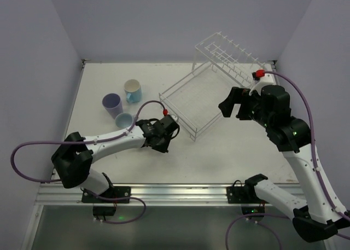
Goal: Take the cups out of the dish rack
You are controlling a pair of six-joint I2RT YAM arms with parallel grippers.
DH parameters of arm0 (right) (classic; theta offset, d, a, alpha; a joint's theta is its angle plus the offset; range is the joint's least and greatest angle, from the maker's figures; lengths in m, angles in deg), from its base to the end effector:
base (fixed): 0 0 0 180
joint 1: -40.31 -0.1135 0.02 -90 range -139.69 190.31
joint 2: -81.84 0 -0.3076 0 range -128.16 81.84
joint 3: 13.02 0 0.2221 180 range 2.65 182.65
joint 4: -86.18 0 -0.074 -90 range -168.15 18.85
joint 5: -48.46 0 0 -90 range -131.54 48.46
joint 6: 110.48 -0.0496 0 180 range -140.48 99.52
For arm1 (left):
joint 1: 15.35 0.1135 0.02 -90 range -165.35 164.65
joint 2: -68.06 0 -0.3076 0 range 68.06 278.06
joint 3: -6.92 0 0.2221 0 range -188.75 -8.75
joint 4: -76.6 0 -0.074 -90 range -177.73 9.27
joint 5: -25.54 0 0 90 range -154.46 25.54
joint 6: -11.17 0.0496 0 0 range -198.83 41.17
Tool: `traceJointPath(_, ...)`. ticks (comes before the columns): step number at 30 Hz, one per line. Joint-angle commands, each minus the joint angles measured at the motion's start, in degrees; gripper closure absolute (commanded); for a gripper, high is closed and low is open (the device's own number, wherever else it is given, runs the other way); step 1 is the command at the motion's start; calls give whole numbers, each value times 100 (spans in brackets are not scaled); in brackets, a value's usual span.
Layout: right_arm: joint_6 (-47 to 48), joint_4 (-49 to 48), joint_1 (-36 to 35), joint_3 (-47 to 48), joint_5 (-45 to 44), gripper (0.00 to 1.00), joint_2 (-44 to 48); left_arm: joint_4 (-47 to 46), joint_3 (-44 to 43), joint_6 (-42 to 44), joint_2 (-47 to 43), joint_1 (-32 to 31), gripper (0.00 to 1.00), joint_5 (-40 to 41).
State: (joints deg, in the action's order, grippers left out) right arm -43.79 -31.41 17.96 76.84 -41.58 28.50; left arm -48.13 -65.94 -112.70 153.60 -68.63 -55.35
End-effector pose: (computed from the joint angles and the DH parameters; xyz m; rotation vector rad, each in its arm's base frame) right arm 0.1166 0.0479 0.4385 0.0177 2.0593 0.4997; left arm 0.1611 -0.2029 0.2574 0.4211 2.7150 -0.2104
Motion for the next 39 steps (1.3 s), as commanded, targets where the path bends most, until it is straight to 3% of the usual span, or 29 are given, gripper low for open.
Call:
traceJointPath(1,29,256,-94,-150,-488,1,122,-259,120,-120,112,-42,100,250)
traceJointPath(10,37,195,-112,-599,-506,1,447,-400,147,-85,402,-42,99,215)
traceJointPath(13,28,151,-112,-669,-515,1,570,-409,155,-94,429,-60,92,241)
traceJointPath(15,20,134,-112,-739,-515,1,658,-409,173,-120,403,-60,82,259)
traceJointPath(29,-86,116,-112,-1196,-515,1,843,-470,147,-182,157,-157,41,382)
traceJointPath(35,-121,55,-112,-1372,-498,1,922,-417,103,-164,-168,-148,17,505)
traceJointPath(37,-174,2,-112,-1486,-471,1,931,-383,33,-155,-274,-157,4,548)
traceJointPath(39,-218,-94,-112,-1618,-393,1,957,-303,-55,-112,-484,-165,0,566)
